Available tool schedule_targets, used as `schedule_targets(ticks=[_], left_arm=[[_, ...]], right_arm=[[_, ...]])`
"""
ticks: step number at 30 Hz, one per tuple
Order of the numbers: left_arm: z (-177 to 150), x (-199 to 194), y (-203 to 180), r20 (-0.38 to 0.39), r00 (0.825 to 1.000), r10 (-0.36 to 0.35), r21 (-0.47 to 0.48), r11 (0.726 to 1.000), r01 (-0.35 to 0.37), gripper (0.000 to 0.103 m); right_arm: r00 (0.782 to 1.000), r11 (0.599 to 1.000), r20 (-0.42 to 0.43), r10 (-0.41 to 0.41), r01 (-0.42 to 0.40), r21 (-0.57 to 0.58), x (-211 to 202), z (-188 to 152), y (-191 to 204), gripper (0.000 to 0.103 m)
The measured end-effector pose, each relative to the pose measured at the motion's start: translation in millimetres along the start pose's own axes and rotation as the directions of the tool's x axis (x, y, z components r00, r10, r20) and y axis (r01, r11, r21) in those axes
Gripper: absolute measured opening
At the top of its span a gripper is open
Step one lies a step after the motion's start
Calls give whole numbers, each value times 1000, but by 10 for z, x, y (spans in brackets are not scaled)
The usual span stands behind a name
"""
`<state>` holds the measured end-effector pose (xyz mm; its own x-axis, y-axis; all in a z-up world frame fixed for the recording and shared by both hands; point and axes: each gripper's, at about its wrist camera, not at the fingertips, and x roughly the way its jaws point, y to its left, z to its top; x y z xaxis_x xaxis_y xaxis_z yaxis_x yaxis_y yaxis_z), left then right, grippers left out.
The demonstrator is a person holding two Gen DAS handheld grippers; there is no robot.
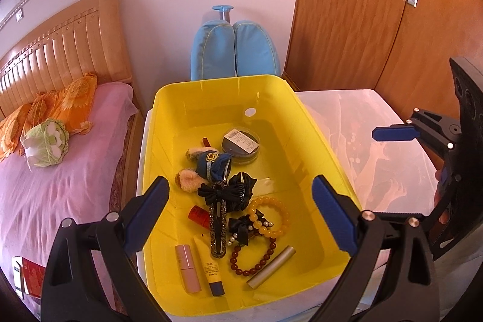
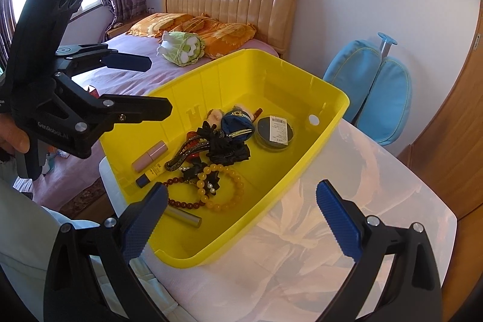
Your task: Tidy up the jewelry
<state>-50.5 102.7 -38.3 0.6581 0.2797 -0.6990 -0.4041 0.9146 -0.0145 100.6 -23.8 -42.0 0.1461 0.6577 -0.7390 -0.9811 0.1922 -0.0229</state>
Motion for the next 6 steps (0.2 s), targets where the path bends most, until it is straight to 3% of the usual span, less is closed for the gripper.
schedule_targets(ticks=[6], left_arm=[[23,49,-55,-9,1000,-11,7,1000,11,93]], right_arm=[[1000,1000,-8,-9,9,3,-7,-35,-35,99]])
